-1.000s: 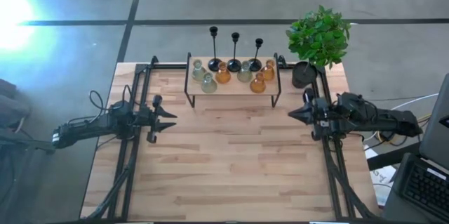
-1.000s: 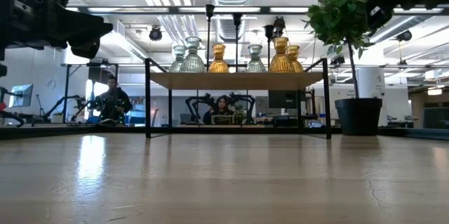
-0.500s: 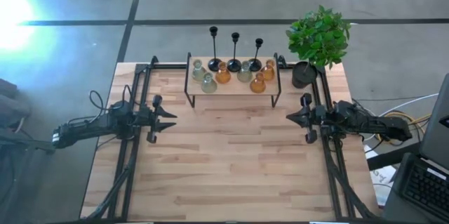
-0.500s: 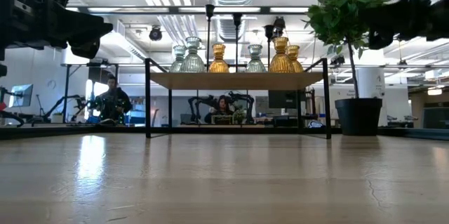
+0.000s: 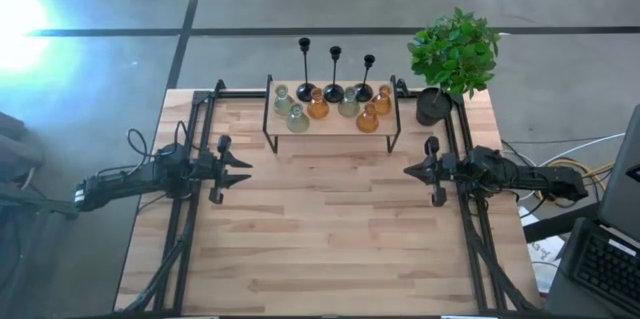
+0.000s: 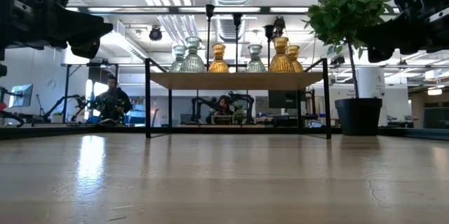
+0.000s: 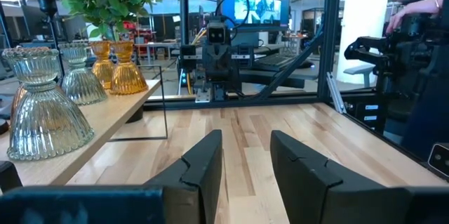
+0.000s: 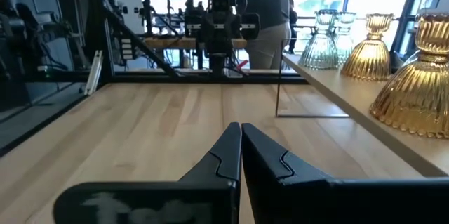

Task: Pick & Place candle stick holders
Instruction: Return to Home Position

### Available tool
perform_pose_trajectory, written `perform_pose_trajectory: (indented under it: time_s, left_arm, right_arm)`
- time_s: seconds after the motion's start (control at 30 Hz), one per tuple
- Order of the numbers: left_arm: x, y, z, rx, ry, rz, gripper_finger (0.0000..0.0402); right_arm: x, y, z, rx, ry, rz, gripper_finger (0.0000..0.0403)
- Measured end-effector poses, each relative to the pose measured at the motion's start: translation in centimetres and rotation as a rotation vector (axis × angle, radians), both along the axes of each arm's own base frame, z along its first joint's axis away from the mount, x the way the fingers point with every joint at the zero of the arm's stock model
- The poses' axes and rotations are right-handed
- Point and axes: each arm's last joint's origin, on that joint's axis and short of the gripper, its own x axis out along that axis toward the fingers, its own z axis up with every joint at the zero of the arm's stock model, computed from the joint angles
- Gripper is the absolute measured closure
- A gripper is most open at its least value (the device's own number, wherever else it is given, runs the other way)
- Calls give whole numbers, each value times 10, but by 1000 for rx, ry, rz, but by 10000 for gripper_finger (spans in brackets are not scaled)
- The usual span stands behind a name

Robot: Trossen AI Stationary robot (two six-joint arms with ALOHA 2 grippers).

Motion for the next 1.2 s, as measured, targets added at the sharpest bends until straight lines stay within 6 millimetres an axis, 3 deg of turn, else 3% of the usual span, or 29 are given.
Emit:
perform_pose_trajectory:
  time_s: [1.2]
  left_arm:
    - [0,0,0,0,0,0,275]
  right_arm:
    - [1,0,-1,1,18,1,394]
